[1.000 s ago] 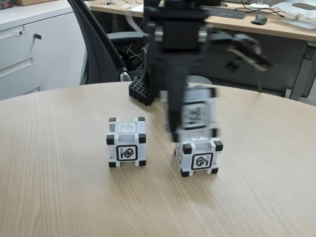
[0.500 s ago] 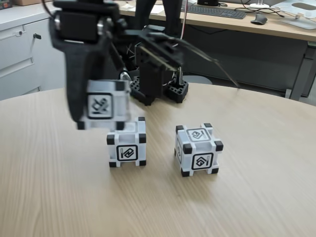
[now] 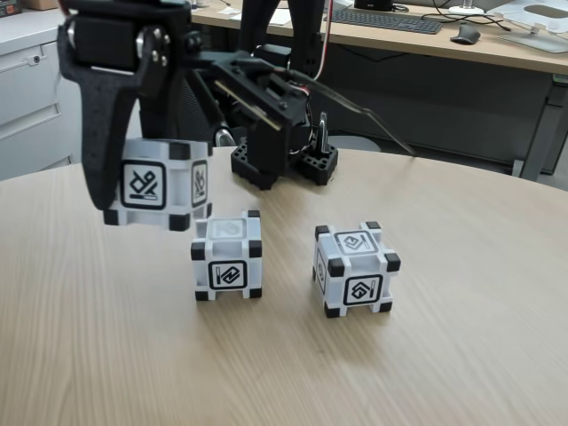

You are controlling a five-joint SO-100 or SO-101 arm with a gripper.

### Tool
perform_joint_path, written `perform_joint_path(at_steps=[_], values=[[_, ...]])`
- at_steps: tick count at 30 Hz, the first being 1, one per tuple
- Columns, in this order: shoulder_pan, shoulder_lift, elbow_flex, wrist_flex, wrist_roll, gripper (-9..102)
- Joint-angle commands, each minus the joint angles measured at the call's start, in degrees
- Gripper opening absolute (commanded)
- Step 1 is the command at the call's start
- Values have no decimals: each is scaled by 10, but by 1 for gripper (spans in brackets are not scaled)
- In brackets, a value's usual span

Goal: Stack cubes from left to right.

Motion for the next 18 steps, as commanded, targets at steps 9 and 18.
perform_joint_path(at_steps=[9, 18], values=[[-92, 18, -11, 77, 39, 0], [-125, 18, -11, 82, 19, 0]])
